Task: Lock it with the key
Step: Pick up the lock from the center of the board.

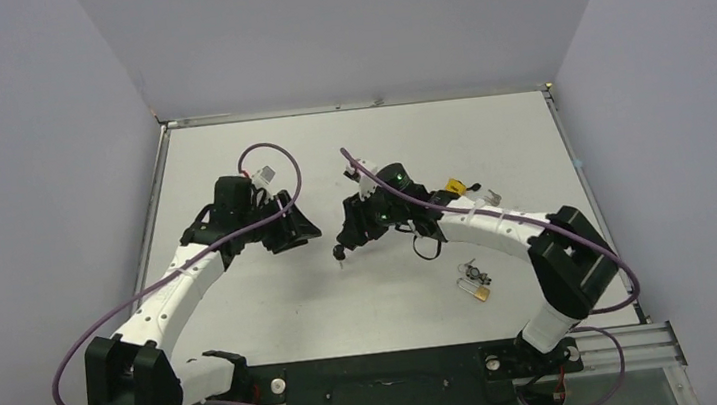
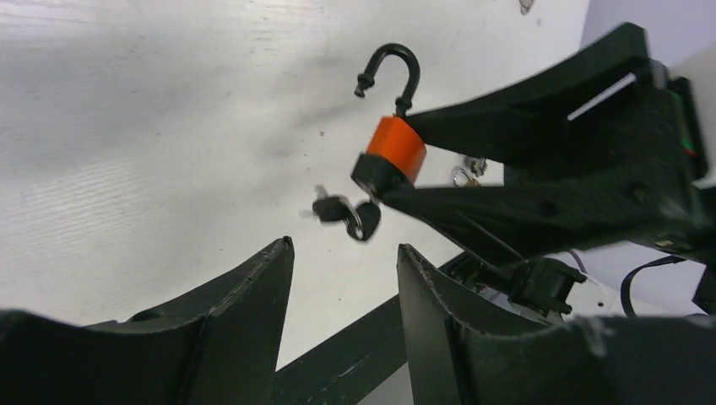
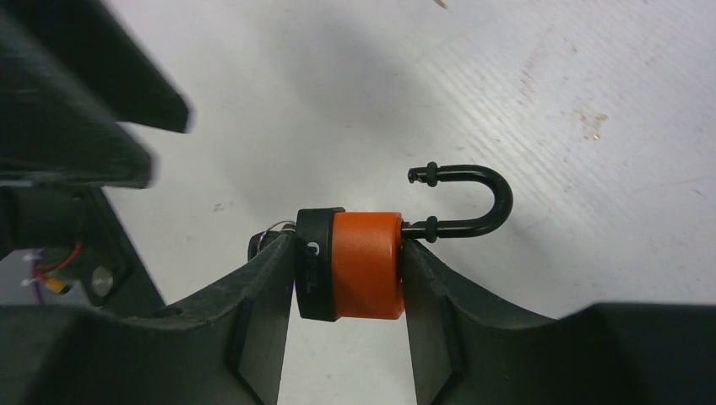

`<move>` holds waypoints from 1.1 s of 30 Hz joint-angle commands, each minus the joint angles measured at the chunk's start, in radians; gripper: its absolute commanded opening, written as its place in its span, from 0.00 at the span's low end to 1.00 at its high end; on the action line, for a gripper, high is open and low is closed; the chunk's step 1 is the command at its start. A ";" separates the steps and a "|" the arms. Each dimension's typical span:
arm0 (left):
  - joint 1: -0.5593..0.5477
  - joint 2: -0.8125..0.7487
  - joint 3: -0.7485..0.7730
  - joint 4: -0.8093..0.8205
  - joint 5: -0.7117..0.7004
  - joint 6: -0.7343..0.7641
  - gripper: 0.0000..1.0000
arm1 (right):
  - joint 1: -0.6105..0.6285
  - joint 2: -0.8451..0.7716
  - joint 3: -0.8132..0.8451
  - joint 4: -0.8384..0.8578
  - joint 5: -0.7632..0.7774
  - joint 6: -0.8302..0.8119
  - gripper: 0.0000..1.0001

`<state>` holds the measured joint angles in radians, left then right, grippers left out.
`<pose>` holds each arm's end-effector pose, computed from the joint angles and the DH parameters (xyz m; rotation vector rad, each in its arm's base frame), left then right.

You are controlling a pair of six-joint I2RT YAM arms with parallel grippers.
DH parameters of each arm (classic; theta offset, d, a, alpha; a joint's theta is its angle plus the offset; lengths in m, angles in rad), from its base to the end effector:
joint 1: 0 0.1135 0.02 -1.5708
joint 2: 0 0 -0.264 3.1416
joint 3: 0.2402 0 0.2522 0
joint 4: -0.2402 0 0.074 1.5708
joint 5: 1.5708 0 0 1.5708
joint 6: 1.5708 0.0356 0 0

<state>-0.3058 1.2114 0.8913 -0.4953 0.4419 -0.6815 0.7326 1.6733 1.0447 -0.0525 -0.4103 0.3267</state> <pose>0.2351 -0.0902 0.2632 -0.2488 2.5055 -0.9675 0.2606 0.2535 0.2135 -0.7112 2.2843 1.0009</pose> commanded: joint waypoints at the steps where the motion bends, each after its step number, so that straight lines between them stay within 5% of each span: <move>1: 0.005 -0.015 -0.004 0.166 0.169 -0.015 0.46 | 0.024 -0.177 0.001 0.010 -0.148 -0.037 0.02; 11: 0.005 -0.151 0.036 0.405 0.327 -0.063 0.46 | 0.024 -0.485 0.027 -0.191 -0.385 -0.055 0.00; 23: 0.002 -0.219 0.014 0.872 0.624 -0.289 0.46 | 0.027 -0.635 0.098 -0.079 -0.657 0.132 0.00; 33: -0.085 -0.233 0.034 0.801 0.670 -0.318 0.46 | 0.080 -0.627 0.179 -0.134 -0.694 0.138 0.00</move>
<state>-0.3580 0.9947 0.8833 0.2962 1.0813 -0.9730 0.7879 1.0508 1.1622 -0.2199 -1.0641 0.4664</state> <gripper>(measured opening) 0.459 0.421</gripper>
